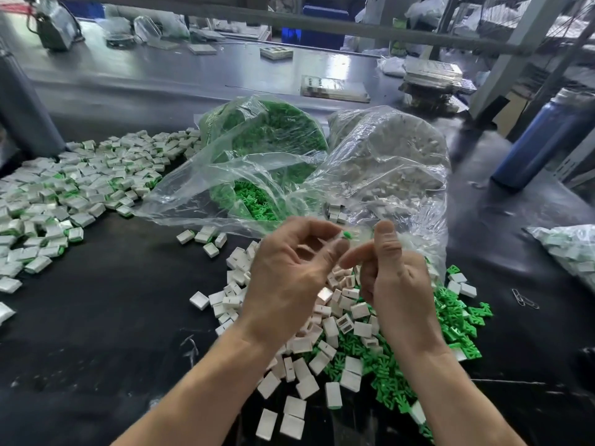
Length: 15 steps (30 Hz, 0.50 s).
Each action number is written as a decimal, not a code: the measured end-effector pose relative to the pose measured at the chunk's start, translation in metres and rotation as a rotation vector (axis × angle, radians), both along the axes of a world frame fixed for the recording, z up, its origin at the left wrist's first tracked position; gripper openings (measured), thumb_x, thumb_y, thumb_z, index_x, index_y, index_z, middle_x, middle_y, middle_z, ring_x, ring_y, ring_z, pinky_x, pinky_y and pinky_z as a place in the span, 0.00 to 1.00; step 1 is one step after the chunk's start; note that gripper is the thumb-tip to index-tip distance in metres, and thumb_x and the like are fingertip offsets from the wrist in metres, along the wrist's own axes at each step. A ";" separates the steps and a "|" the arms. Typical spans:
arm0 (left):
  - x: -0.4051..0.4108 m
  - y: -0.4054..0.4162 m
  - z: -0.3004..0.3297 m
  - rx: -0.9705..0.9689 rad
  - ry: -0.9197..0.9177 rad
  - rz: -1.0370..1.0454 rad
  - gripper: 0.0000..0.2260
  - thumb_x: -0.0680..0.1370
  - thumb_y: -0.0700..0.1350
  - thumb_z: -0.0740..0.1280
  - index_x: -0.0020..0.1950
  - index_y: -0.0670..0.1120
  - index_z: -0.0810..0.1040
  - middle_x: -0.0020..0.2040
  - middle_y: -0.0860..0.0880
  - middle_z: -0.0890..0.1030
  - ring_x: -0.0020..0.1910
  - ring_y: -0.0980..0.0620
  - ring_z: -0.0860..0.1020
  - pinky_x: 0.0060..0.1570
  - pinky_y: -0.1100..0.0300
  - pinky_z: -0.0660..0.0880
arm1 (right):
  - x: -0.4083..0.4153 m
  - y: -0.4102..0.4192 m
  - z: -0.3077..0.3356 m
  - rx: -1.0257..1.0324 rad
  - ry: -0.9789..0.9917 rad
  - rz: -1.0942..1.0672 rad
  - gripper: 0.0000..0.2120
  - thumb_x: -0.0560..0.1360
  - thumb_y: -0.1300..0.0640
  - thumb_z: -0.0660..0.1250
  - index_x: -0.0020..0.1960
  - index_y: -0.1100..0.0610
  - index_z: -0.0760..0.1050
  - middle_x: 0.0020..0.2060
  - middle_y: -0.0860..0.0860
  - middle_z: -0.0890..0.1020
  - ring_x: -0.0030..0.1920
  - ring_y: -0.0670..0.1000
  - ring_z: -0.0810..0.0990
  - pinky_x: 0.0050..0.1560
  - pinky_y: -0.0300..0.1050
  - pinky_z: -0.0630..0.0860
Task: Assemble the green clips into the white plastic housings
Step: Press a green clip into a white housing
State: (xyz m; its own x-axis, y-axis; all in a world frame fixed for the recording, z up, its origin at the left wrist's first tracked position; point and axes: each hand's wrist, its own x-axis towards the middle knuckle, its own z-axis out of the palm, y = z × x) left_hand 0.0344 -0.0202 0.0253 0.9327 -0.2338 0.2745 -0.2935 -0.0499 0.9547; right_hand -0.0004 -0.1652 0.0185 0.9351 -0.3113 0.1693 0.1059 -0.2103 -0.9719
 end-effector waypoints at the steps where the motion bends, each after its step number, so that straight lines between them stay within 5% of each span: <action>1: 0.006 0.008 0.001 0.069 -0.010 0.049 0.05 0.78 0.44 0.74 0.50 0.53 0.82 0.47 0.54 0.83 0.44 0.60 0.82 0.42 0.67 0.79 | 0.001 -0.007 0.002 -0.091 0.006 -0.026 0.32 0.85 0.35 0.53 0.37 0.54 0.83 0.23 0.40 0.75 0.26 0.40 0.74 0.33 0.37 0.68; 6: 0.038 0.057 0.000 0.492 0.114 0.305 0.05 0.79 0.48 0.73 0.49 0.58 0.80 0.45 0.59 0.82 0.40 0.63 0.81 0.43 0.65 0.80 | 0.007 -0.043 0.004 -0.448 0.167 -0.151 0.22 0.83 0.40 0.63 0.39 0.53 0.82 0.34 0.46 0.84 0.37 0.41 0.80 0.29 0.30 0.69; 9: 0.051 0.076 -0.001 0.671 0.160 0.465 0.03 0.79 0.50 0.73 0.49 0.58 0.81 0.40 0.59 0.82 0.34 0.61 0.81 0.36 0.61 0.77 | 0.008 -0.056 0.004 -0.524 0.239 -0.197 0.21 0.81 0.39 0.65 0.39 0.53 0.82 0.30 0.45 0.82 0.33 0.44 0.79 0.30 0.36 0.71; 15: 0.064 0.093 -0.005 0.878 0.165 0.626 0.02 0.80 0.51 0.73 0.49 0.54 0.83 0.44 0.54 0.85 0.45 0.48 0.82 0.54 0.47 0.81 | 0.009 -0.073 0.006 -0.513 0.334 -0.190 0.20 0.78 0.38 0.70 0.38 0.52 0.82 0.28 0.48 0.81 0.31 0.49 0.78 0.32 0.43 0.71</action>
